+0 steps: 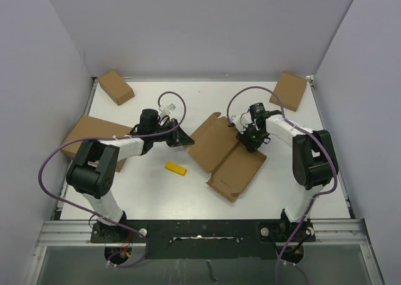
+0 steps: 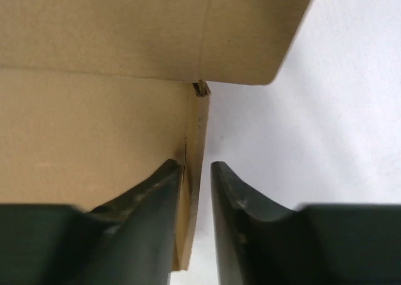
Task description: Fold the paper box
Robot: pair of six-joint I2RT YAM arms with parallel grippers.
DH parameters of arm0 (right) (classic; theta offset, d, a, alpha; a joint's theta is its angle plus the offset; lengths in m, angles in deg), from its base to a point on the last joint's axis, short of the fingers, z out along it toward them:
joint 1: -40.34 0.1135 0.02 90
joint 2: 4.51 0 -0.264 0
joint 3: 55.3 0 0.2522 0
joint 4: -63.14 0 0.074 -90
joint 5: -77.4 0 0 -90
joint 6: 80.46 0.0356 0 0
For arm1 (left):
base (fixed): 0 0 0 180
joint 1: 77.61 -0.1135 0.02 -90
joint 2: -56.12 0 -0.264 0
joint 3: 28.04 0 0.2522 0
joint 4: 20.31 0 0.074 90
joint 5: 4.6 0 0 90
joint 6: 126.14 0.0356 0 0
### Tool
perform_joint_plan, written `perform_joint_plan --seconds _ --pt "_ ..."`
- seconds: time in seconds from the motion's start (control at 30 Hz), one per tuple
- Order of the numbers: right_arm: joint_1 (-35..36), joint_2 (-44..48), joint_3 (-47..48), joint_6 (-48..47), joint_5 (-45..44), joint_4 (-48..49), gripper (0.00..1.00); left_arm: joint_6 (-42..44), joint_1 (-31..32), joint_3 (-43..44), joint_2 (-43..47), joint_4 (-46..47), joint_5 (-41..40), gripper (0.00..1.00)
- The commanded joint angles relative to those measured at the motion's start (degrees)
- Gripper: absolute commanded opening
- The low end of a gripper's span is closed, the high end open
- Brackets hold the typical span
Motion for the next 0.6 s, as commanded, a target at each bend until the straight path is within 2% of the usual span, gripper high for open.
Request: perform_joint_plan --seconds 0.0,0.07,0.13,0.33,0.47,0.53,0.57 --pt "-0.17 2.71 -0.08 0.00 1.68 0.40 0.36 3.20 0.17 3.66 0.29 0.46 2.19 0.00" --pt "-0.48 5.20 -0.33 0.13 3.57 0.48 0.48 5.56 0.23 5.01 0.23 -1.55 2.95 0.00" --pt "-1.09 7.65 -0.48 0.12 6.96 0.09 0.53 8.61 0.25 6.86 0.26 -4.37 3.68 0.00" --pt "-6.98 15.71 -0.06 -0.35 18.70 -1.63 0.58 21.29 0.49 14.37 -0.64 -13.79 5.89 0.00" --pt "-9.47 22.50 -1.03 0.68 23.16 2.09 0.60 27.60 0.60 19.25 -2.11 -16.93 8.91 0.00" --pt "-9.62 25.90 -1.98 0.92 25.78 5.61 0.72 30.95 0.69 21.91 -2.84 -19.35 10.02 0.00" --pt "-9.97 27.42 -2.88 1.81 27.81 8.49 0.84 32.65 0.78 23.27 -3.12 -20.75 10.57 0.00"
